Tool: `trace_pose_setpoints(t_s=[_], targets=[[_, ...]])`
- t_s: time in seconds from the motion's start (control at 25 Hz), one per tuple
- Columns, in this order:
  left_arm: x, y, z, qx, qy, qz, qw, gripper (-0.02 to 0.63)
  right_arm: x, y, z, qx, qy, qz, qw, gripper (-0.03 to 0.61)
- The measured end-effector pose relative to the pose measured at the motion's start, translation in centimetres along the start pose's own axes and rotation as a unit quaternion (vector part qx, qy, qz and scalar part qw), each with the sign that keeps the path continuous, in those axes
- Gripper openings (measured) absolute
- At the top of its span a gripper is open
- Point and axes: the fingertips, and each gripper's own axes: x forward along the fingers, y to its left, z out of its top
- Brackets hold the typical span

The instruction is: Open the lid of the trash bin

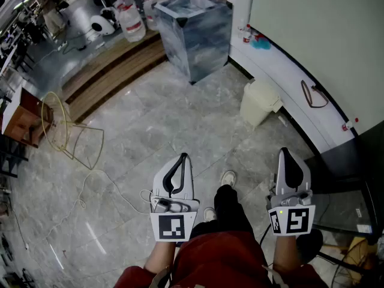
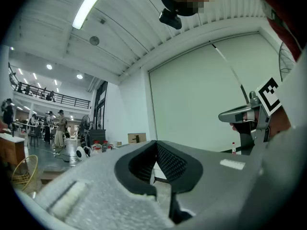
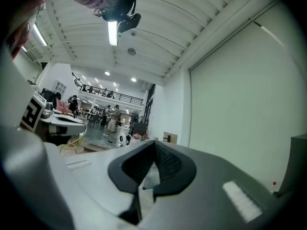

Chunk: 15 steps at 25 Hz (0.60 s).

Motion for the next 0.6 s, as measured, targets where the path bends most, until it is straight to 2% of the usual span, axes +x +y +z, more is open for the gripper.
trace_pose_setpoints(t_s=[0.32,0.6], targets=[[3.2,0.4,0.1,0.003,-0.009,-0.001,1.0000,0.002,2.8,-1.7,-1.1,0.001,0.001,-0.007,1.000,-0.002],[7.3,2.0,0.0,0.002,-0.002,0.005,1.0000,0.002,6.9,-3.5,-1.9,0.033,-0.005,-0.011,0.999,0.000]])
